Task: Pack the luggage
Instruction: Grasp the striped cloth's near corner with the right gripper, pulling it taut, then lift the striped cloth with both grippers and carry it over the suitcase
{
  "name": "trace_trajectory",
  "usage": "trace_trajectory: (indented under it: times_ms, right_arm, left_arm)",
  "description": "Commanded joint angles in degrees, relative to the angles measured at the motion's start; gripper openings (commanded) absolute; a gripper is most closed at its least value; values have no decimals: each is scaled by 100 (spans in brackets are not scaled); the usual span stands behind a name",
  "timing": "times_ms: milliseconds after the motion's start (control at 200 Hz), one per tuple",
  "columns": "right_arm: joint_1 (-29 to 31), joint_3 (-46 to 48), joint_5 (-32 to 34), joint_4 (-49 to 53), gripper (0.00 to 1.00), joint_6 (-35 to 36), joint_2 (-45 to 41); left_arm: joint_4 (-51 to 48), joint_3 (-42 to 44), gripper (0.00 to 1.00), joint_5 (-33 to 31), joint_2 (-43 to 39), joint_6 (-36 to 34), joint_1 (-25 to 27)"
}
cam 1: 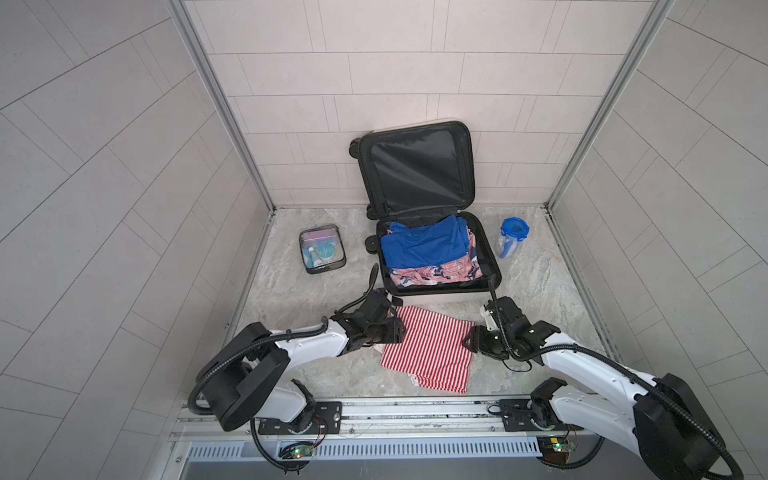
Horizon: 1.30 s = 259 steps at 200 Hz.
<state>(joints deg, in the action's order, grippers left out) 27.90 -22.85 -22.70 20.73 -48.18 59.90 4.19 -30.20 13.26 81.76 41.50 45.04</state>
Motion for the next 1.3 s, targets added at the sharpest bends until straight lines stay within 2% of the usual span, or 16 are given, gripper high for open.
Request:
trace_trajectory:
  times_ms: [0, 155, 295, 470, 630, 836, 1171, 1291]
  right_arm:
    - [182, 115, 110, -268, 56, -319, 51]
    - [345, 116, 251, -375, 41, -459, 14]
    - [368, 116, 292, -387, 26, -526, -83]
    - [393, 2, 300, -233, 12, -548, -300]
    - [491, -210, 272, -101, 4, -574, -431]
    - [658, -517, 269, 0, 0, -641, -513]
    - [762, -1222, 222, 507, 0, -580, -769]
    - [766, -1863, 237, 787, 0, -397, -780]
  left_arm:
    - [-298, 122, 61, -23, 458, 196, 354]
    - [-324, 58, 50, -161, 572, 321, 581]
    - [-362, 66, 35, -258, 453, 435, 585]
    - [-673, 39, 20, -404, -53, 567, 585]
    - [-987, 40, 8, -448, -641, 679, 624]
    - [-1505, -62, 0, -585, -1278, 768, 781]
    - [-2502, -577, 0, -798, -2333, 753, 831]
    - [-2814, -977, 0, -811, -2617, 660, 844]
